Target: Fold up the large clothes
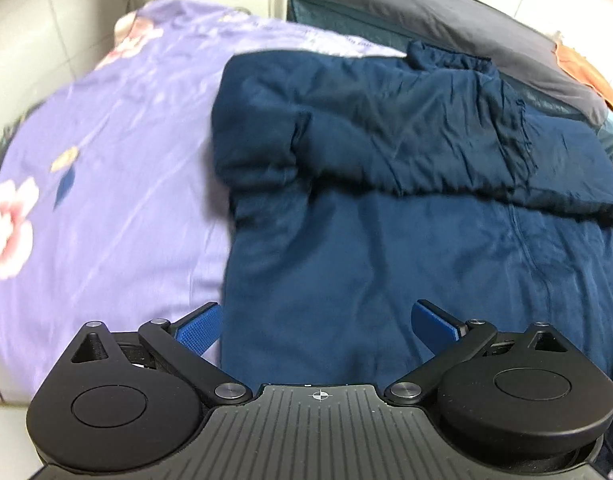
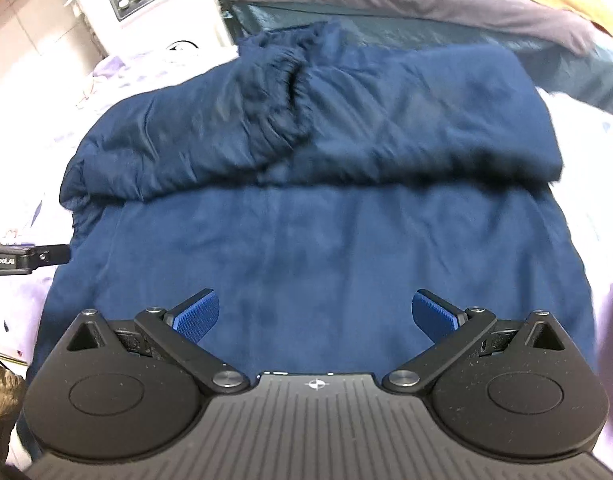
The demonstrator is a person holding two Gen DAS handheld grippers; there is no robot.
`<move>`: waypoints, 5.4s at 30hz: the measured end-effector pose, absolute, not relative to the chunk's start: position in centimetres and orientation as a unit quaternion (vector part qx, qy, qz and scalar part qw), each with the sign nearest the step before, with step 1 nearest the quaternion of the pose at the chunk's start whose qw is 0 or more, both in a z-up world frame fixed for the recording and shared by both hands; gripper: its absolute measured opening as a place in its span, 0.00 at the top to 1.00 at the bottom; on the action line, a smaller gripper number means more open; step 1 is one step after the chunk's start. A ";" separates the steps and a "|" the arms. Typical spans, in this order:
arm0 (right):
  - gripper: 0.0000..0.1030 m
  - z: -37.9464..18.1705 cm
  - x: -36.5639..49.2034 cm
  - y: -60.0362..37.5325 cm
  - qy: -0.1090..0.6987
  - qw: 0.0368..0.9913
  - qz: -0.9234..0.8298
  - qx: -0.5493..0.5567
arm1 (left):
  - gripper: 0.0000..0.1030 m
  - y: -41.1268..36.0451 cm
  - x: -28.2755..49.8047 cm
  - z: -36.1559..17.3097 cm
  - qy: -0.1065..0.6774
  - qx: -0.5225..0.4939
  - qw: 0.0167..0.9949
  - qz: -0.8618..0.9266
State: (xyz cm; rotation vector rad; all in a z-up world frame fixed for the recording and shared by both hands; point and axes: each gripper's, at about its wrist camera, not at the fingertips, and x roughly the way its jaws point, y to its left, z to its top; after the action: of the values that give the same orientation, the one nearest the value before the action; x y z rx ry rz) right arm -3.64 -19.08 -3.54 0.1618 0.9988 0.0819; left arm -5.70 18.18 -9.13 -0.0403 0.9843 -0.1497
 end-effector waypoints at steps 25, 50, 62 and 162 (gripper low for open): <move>0.13 -7.7 -22.5 -37.6 0.513 0.825 -0.041 0.233 | 0.00 21.6 -17.5 -13.7 0.540 -0.147 0.827 -0.054; 0.61 -11.2 -18.0 -35.7 0.563 0.777 0.044 0.277 | 0.17 21.7 -18.1 -15.0 0.564 -0.186 0.798 -0.103; 0.75 -4.2 -14.1 -34.9 0.492 0.814 0.100 0.294 | 0.24 21.1 -9.5 -6.3 0.477 -0.148 0.855 -0.144; 0.92 -4.3 25.4 -31.7 0.454 0.830 -0.137 0.294 | 0.57 11.5 26.1 -5.2 0.461 -0.059 0.882 -0.073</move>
State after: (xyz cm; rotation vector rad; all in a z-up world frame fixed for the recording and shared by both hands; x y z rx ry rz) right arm 25.39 -31.74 -4.34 0.6249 0.9639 -0.2897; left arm 26.14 11.52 -5.18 -0.1219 0.9604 -0.1512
